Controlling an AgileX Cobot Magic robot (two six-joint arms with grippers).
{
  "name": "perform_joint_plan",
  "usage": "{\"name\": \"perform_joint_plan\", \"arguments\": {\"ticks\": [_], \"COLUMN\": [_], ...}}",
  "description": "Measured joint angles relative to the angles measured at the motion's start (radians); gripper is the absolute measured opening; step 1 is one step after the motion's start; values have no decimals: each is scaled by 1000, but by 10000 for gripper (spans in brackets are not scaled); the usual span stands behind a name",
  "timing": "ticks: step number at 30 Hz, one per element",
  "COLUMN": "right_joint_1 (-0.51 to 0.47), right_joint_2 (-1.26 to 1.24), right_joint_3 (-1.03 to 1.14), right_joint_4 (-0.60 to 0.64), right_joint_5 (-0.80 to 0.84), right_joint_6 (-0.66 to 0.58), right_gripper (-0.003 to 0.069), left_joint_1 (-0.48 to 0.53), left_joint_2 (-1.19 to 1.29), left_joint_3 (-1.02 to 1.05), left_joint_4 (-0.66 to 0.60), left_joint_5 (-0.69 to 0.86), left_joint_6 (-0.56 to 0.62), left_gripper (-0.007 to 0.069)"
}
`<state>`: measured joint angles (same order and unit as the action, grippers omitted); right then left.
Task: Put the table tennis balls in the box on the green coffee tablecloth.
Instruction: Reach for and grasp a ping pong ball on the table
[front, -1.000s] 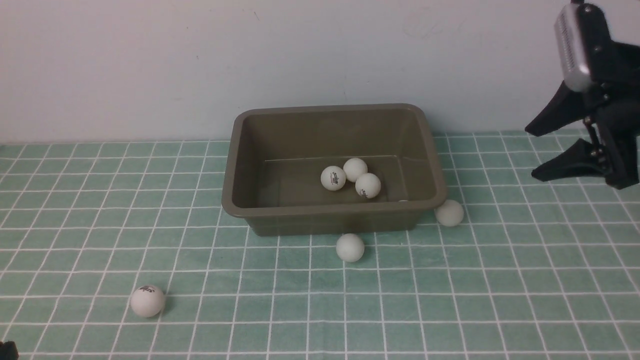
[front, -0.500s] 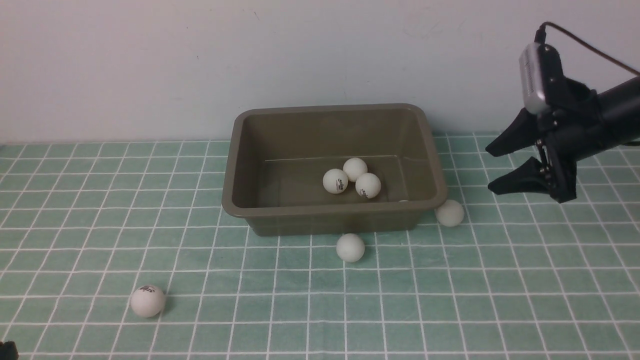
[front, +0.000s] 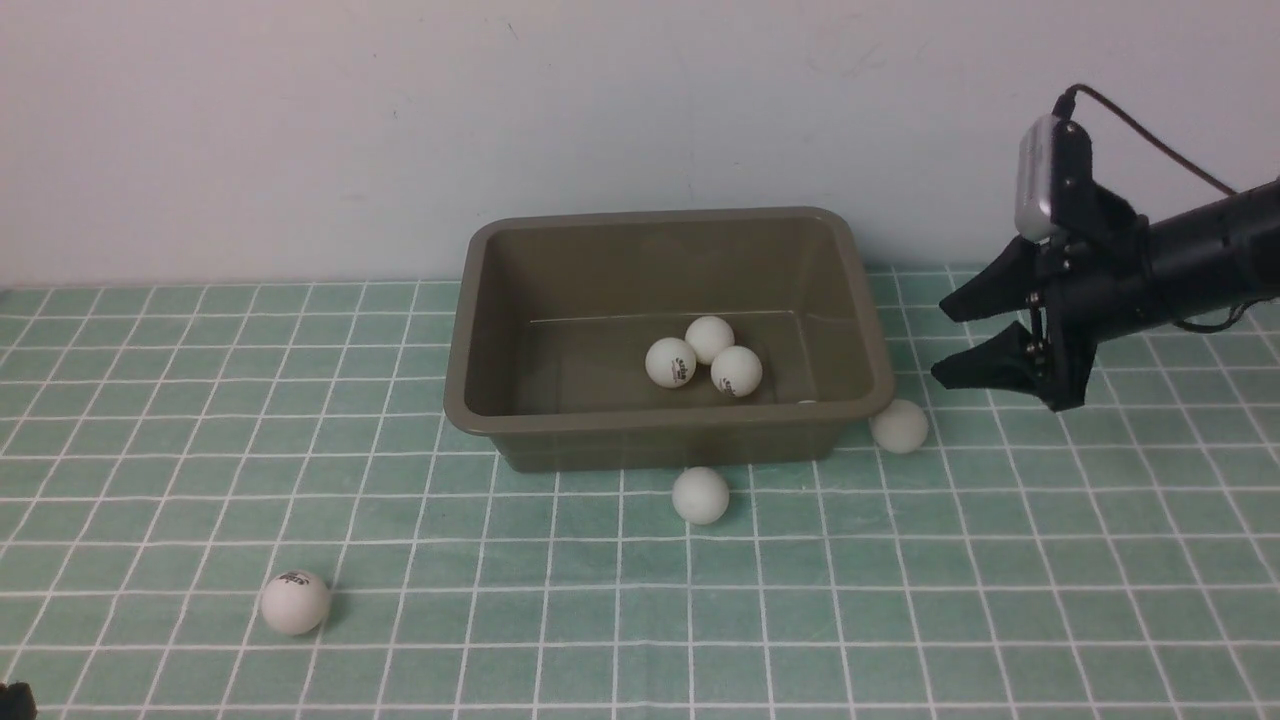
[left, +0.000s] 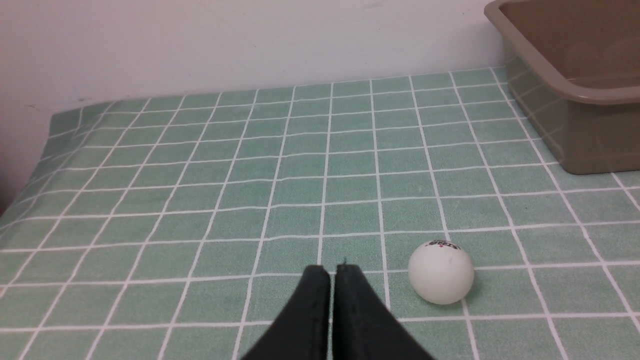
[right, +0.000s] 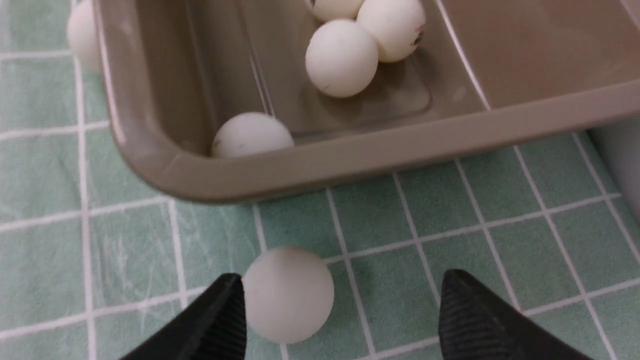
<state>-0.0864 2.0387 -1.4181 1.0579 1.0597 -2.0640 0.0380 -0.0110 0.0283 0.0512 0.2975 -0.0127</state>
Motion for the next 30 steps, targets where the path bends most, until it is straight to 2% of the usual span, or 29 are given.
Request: {"name": "perform_joint_plan", "arguments": {"ticks": [12, 30], "right_joint_1": [69, 71], "right_joint_2": [64, 117], "right_joint_3": [0, 0], "right_joint_4": [5, -53], "right_joint_5": [-82, -68], "right_joint_6": [4, 149], "right_gripper": [472, 440], "left_joint_1": [0, 0], "left_joint_2": [0, 0], "left_joint_3": [0, 0], "left_joint_4": [0, 0], "left_joint_5": [0, 0], "left_joint_6": [0, 0], "left_gripper": [-4, -4]}}
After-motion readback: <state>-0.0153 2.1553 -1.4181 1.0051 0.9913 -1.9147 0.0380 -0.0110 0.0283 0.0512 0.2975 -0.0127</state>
